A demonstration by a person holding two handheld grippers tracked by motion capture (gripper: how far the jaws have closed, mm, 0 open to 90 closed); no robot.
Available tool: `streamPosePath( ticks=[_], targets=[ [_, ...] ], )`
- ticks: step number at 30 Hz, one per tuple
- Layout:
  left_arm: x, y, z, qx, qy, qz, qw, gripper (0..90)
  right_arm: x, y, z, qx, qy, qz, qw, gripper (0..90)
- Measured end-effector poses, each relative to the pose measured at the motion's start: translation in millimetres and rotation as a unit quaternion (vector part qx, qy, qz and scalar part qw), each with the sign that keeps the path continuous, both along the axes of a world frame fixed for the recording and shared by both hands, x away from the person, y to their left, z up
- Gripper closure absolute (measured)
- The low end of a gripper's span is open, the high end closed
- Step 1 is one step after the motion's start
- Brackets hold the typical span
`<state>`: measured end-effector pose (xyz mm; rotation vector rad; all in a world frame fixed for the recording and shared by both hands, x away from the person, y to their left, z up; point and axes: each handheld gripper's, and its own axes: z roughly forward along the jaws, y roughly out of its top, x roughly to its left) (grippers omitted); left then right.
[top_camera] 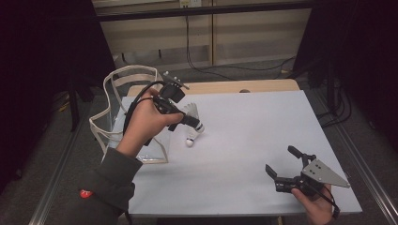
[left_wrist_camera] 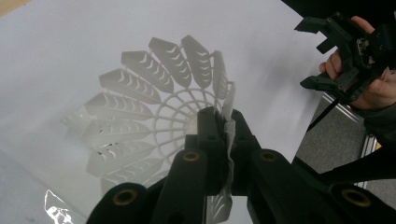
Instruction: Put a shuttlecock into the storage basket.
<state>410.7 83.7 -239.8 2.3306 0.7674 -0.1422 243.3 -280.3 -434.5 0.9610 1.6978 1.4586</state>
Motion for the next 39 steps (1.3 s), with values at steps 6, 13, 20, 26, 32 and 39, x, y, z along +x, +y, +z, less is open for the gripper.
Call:
streamPosePath(
  ticks=[6,13,20,26,32,39],
  targets=[
    [3.0,4.8,6.3,0.001,-0.003,0.007,1.0,87.5,0.1,-0.1,-0.1,0.0,0.0,0.0,1.0,2.5],
    [4.7,7.4,12.6,0.0,-0.003,0.01,0.9999,87.5,0.0,0.1,0.1,0.0,0.0,-0.001,1.0,2.4],
    [7.9,10.2,15.4,0.003,-0.005,0.008,1.0,87.7,0.0,0.2,0.0,-0.001,0.0,0.0,1.0,2.4],
    [10.7,13.5,18.5,0.002,-0.008,0.016,0.9998,87.7,-0.1,-0.1,0.1,0.0,0.0,0.0,1.0,2.4],
    [12.8,16.1,20.7,0.005,-0.01,0.018,0.9998,87.7,0.0,0.4,0.2,-0.001,-0.001,0.0,1.0,2.5],
    [15.3,20.4,23.2,0.001,-0.01,0.025,0.9996,87.7,-0.1,-0.2,0.2,-0.002,-0.001,-0.001,1.0,2.5]
  ],
)
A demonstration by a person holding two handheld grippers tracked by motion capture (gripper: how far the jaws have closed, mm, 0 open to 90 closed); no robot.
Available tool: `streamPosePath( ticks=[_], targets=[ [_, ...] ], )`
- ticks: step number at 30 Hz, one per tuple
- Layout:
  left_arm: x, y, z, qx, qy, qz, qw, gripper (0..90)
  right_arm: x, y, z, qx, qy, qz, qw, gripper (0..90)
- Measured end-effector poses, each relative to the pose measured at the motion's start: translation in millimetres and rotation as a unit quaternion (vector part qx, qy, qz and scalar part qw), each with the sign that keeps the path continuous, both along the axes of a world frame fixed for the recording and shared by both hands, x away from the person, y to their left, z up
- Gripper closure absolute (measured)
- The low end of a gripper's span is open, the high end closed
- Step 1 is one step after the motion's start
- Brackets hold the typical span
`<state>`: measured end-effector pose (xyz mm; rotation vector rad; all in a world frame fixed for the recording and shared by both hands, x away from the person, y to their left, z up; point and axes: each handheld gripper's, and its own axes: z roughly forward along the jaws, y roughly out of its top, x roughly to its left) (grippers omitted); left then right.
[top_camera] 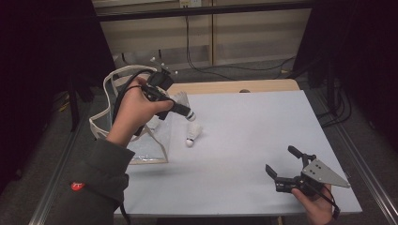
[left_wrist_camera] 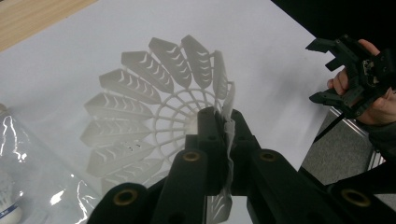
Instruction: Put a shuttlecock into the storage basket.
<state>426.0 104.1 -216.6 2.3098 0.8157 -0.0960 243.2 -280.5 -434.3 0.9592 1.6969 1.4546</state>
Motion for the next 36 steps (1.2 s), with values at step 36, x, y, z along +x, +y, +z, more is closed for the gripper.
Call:
streamPosePath(
  ticks=[36],
  targets=[
    [12.7,14.7,13.2,0.004,-0.01,0.03,0.9995,87.7,0.3,-0.2,-0.1,0.002,0.001,-0.001,1.0,2.5]
  ],
)
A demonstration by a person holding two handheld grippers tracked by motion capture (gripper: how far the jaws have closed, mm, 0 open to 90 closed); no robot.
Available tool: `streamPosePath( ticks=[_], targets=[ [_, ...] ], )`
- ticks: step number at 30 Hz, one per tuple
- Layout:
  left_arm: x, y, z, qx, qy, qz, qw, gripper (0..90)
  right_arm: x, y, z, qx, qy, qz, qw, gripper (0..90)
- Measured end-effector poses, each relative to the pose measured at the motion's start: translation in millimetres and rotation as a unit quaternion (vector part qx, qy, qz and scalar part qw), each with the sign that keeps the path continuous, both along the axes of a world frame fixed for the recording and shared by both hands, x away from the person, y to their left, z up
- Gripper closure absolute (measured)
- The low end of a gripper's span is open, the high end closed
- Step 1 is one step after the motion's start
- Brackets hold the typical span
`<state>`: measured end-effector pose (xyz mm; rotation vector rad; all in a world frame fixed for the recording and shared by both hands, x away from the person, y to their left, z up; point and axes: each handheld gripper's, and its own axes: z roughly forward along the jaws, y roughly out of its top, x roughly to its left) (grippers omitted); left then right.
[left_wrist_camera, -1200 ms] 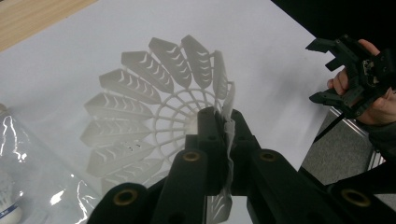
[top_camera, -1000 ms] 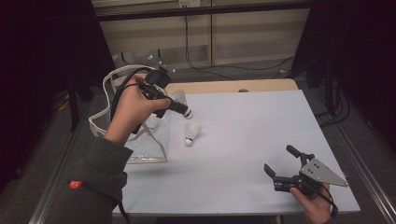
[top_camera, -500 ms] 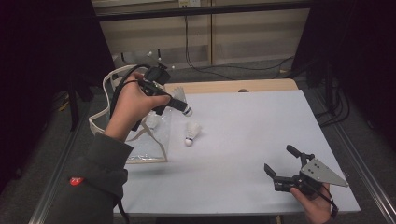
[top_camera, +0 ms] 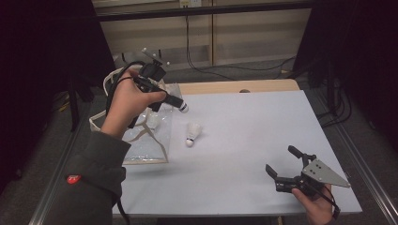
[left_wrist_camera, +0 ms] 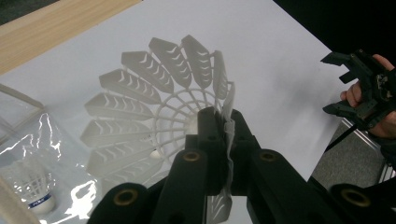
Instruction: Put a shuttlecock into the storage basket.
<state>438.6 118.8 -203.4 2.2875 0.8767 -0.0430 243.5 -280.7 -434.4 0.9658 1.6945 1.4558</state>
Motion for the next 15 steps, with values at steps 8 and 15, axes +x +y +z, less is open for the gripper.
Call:
streamPosePath(
  ticks=[8,15],
  targets=[
    [2.2,6.2,2.6,0.0,-0.002,0.01,0.9999,87.8,-0.1,0.7,-0.1,0.001,0.0,0.001,1.0,2.4],
    [4.2,10.2,4.1,-0.003,-0.002,0.019,0.9998,87.8,-0.2,0.3,0.1,-0.001,0.0,0.0,1.0,2.4]
  ],
)
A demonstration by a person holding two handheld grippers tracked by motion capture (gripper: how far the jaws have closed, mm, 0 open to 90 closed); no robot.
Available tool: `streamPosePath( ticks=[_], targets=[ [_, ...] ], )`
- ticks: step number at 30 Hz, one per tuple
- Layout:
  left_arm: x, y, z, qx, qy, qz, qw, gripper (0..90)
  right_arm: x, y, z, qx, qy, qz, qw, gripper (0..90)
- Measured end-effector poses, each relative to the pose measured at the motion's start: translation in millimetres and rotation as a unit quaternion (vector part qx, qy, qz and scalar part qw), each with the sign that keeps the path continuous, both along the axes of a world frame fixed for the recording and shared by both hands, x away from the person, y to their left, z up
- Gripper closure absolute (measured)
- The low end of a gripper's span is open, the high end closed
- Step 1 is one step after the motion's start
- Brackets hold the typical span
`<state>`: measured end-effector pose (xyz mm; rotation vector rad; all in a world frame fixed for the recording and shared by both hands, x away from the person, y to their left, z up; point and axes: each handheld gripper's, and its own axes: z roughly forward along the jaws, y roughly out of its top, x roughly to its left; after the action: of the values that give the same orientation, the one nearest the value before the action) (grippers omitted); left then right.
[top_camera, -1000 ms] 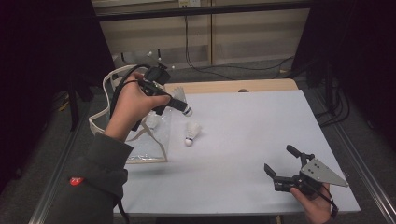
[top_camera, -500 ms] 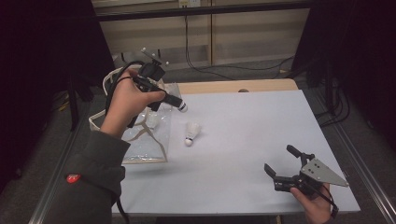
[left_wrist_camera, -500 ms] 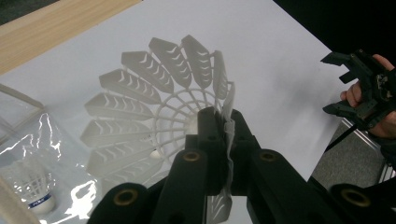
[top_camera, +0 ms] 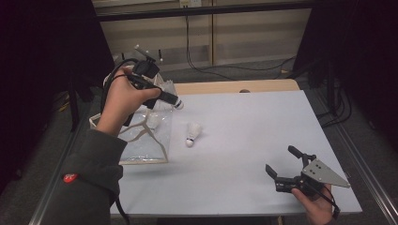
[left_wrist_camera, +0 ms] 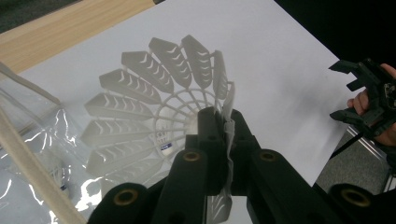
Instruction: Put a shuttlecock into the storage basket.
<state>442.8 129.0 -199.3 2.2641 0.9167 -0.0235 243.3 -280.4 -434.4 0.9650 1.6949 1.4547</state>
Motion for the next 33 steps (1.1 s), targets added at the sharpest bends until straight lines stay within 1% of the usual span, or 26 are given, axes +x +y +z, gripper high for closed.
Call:
streamPosePath(
  ticks=[9,13,14,19,21,23,25,29,30,33],
  targets=[
    [3.7,4.9,1.4,0.004,-0.004,0.008,1.0,87.9,0.0,0.1,-0.1,0.0,0.0,0.001,1.0,2.4],
    [4.8,8.3,2.6,-0.001,-0.003,0.018,0.9998,87.9,-0.2,0.2,0.0,0.001,0.0,0.002,1.0,2.4],
    [5.3,10.0,3.0,0.001,-0.005,0.015,0.9999,87.8,-0.3,0.3,0.0,0.001,0.001,0.001,1.0,2.4],
    [5.6,15.0,4.4,0.003,-0.007,0.022,0.9997,87.9,-0.2,0.2,0.0,0.0,0.0,0.001,1.0,2.5],
    [5.5,16.0,4.8,-0.002,-0.007,0.028,0.9996,87.8,-0.2,0.2,0.1,0.0,-0.001,0.002,1.0,2.5],
    [6.1,17.5,5.3,0.003,-0.005,0.023,0.9997,87.8,-0.4,0.3,0.2,-0.001,-0.001,0.001,1.0,2.4],
    [6.3,18.5,6.1,0.0,-0.006,0.026,0.9997,87.8,-0.5,0.7,0.1,-0.001,0.0,0.001,1.0,2.5],
    [6.8,21.5,7.7,0.005,-0.008,0.034,0.9994,87.8,-0.3,0.5,-0.2,-0.001,-0.001,0.001,1.0,2.4],
    [7.1,22.4,8.2,0.006,-0.008,0.03,0.9995,87.8,-0.4,0.4,-0.3,0.0,0.0,0.001,1.0,2.4],
    [7.2,24.2,9.5,0.003,-0.009,0.035,0.9994,87.8,-0.3,0.3,-0.3,0.0,0.0,0.001,1.0,2.4]
  ],
)
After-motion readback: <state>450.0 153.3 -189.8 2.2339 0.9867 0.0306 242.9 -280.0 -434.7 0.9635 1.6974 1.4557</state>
